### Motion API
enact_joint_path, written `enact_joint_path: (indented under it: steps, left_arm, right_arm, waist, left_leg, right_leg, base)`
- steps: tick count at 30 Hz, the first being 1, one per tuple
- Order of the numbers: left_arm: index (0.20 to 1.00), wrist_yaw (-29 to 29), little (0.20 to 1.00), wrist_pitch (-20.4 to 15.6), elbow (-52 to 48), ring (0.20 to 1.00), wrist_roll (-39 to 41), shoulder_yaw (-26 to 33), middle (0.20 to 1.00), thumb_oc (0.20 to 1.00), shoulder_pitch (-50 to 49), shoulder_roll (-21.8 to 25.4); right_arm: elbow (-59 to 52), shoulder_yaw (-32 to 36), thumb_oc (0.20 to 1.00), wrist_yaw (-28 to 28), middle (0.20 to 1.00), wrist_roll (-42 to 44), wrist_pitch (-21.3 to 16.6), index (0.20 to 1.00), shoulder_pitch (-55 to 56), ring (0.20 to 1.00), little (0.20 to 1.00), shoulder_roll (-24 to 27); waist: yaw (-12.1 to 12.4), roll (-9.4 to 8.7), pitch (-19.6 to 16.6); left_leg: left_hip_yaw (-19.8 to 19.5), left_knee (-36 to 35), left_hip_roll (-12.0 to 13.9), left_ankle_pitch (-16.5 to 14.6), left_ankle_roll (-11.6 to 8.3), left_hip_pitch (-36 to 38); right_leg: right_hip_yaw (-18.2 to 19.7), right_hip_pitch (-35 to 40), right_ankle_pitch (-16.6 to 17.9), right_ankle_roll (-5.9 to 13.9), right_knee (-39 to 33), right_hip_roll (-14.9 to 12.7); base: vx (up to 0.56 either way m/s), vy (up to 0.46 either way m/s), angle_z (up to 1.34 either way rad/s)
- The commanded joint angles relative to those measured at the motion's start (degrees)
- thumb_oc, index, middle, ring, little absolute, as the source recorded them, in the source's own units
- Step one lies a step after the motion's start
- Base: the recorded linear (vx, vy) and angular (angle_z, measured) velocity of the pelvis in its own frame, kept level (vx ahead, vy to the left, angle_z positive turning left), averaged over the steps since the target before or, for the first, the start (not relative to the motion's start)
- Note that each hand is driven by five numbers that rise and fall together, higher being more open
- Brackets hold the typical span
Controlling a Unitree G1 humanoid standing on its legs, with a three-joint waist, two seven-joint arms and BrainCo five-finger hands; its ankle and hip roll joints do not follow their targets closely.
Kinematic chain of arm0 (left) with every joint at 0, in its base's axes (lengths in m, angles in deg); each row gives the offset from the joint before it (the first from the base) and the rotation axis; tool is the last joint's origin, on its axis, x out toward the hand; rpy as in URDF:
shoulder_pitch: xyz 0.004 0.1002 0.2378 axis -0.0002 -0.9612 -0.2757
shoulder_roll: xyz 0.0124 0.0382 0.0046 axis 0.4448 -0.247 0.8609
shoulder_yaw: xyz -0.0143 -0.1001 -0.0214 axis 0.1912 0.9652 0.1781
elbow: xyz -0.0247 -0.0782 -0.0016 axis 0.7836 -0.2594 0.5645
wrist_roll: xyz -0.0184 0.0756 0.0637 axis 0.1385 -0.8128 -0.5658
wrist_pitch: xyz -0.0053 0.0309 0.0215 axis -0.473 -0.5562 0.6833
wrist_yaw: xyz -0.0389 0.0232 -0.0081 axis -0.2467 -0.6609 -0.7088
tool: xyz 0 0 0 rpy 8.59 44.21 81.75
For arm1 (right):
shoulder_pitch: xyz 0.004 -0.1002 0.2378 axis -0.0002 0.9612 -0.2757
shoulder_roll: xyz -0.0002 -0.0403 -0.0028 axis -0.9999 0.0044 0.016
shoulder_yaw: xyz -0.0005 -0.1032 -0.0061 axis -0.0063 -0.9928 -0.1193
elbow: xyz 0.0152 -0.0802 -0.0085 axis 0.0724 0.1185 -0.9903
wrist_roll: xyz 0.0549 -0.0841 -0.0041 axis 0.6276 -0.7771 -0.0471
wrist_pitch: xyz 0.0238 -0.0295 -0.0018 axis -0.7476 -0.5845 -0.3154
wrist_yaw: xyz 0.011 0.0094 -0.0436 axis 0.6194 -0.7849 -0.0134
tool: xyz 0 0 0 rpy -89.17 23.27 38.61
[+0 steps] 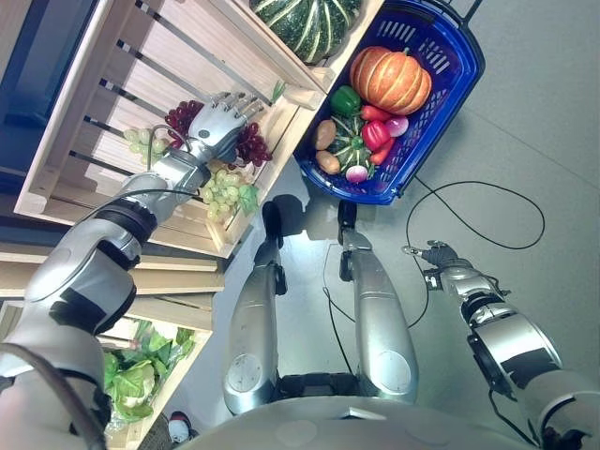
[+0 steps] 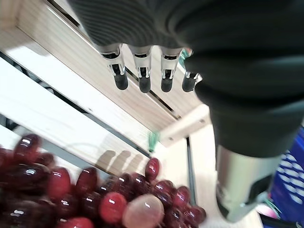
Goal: Pick up fruits and vegetables into the basket
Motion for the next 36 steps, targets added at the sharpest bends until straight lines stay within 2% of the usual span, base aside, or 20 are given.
enact_joint_path:
  steps: [1, 10, 14, 21, 36]
  left_arm:
    - [1.000, 0.42, 1.000, 0.15, 3.09, 1.000, -1.57, 1.54, 1.000, 1.000, 2.49, 0.38]
    - [1.000, 0.22, 1.000, 2.43, 8.72, 1.000, -4.21, 1.13, 1.000, 1.000, 3.43, -1.76]
    - [1.000, -1.55, 1.000, 6.18, 11.07, 1.000, -4.70, 1.67, 1.000, 1.000, 3.64, -2.63]
    - [1.000, -5.50, 1.000, 10.55, 15.20, 1.000, -5.86, 3.13, 1.000, 1.000, 3.21, -3.22]
    - [1.000, -6.59, 1.000, 12.15, 19.84, 1.000, -5.64, 4.79, 1.000, 1.000, 0.94, -5.65]
  right_arm:
    - [-0.56, -1.10, 1.000, 0.41, 1.000, -0.21, 1.16, 1.000, 1.53, 1.000, 1.000, 2.22]
    - [-1.28, -1.80, 1.000, 0.87, 1.000, -0.28, 1.47, 1.000, 0.28, 1.000, 1.000, 2.03]
    - [-1.53, -2.15, 1.000, 1.00, 1.000, -0.23, 1.40, 1.000, -0.19, 1.000, 1.000, 2.05]
    - [-2.30, -3.02, 1.000, 1.52, 1.000, 0.06, 1.50, 1.000, -0.20, 1.000, 1.000, 1.70]
    - [-3.57, -4.24, 1.000, 2.22, 1.000, 0.90, 1.39, 1.000, -1.75, 1.000, 1.000, 0.96]
  waist:
    - [0.37, -1.51, -1.24]
    - [-0.13, -2.18, -1.24]
    - [-0.28, -2.42, -1.24]
    - [-0.38, -2.97, -1.24]
    - [-0.22, -3.98, -1.24]
  left_leg:
    - [1.36, 10.42, 0.16, -8.83, -0.86, -2.49]
    - [1.33, 10.52, 0.40, -8.09, -1.13, -4.78]
    - [1.24, 10.80, 0.42, -7.89, -1.18, -6.13]
    - [0.86, 11.63, 0.40, -7.92, -1.27, -8.23]
    - [-0.09, 11.86, 0.17, -7.66, -1.51, -10.80]
  right_leg:
    - [-0.32, 1.70, -1.86, 3.56, 0.35, 0.91]
    - [-0.06, -0.59, -1.44, 3.59, 0.71, 1.57]
    - [0.02, -1.96, -1.39, 3.63, 1.24, 1.82]
    - [0.16, -4.03, -1.75, 3.57, 2.45, 2.25]
    - [0.23, -6.45, -1.54, 3.50, 2.89, 3.01]
  base:
    - [-0.02, 0.032, -0.04]
    - [-0.01, 0.017, -0.04]
    - [0.00, 0.000, 0.00]
    - [0.00, 0.005, 0.00]
    - [0.00, -0.001, 0.00]
